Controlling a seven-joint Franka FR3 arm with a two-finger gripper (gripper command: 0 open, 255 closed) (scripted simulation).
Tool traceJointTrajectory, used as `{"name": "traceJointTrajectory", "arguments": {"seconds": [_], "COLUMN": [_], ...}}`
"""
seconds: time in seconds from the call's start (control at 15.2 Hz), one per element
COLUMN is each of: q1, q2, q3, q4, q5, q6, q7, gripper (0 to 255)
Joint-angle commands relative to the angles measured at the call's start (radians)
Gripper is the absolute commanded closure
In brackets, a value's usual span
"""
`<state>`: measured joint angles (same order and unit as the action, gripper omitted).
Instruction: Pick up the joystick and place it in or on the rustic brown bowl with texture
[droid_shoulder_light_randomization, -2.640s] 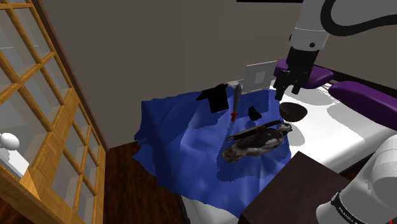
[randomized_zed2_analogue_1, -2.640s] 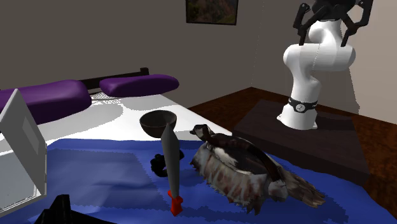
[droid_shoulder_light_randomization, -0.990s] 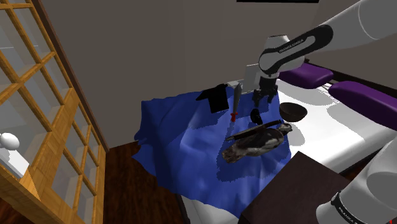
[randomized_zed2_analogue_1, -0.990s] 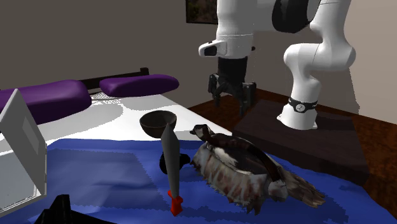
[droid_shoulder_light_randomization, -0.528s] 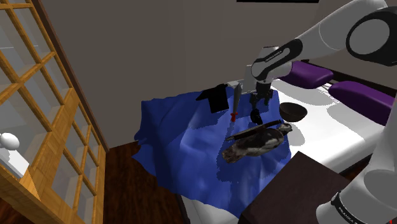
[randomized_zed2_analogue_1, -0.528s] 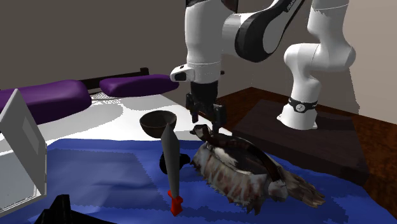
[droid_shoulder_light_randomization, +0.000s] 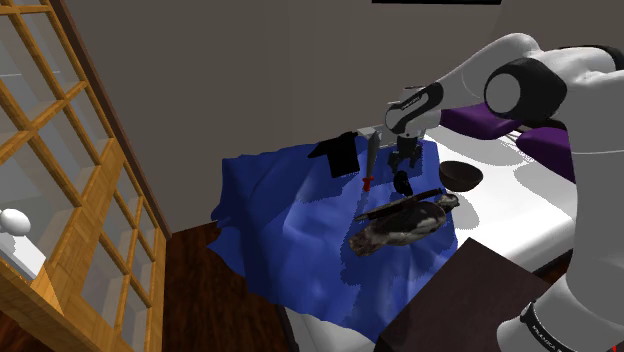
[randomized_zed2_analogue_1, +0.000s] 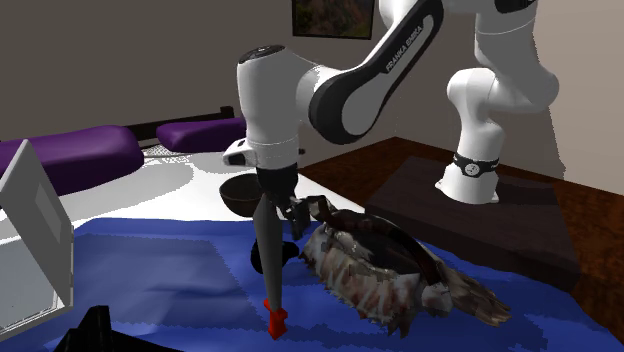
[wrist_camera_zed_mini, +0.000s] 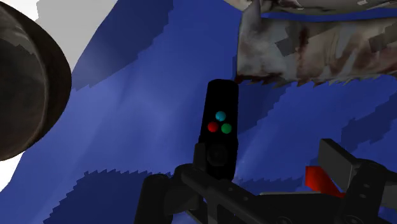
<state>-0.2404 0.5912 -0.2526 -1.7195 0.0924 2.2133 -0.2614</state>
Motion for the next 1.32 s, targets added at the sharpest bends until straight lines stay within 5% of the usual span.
{"name": "traceJointTrajectory", "arguments": {"seconds": [0.0, 0.2, 1.19, 1.25], "q1": [-0.029, -0.065, -0.074, -0.074], "q2": [0.085, 0.203, 0.261, 0.261], "q3": [0.003, 0.009, 0.019, 0.019], "q4": [0.096, 0.24, 0.232, 0.232], "q5": [0.012, 0.023, 0.033, 0.033], "q6": [-0.016, -0.047, 0.019, 0.019], "q7": [-0.017, -0.028, -0.033, -0.033], "gripper": [0, 0, 0, 255]}}
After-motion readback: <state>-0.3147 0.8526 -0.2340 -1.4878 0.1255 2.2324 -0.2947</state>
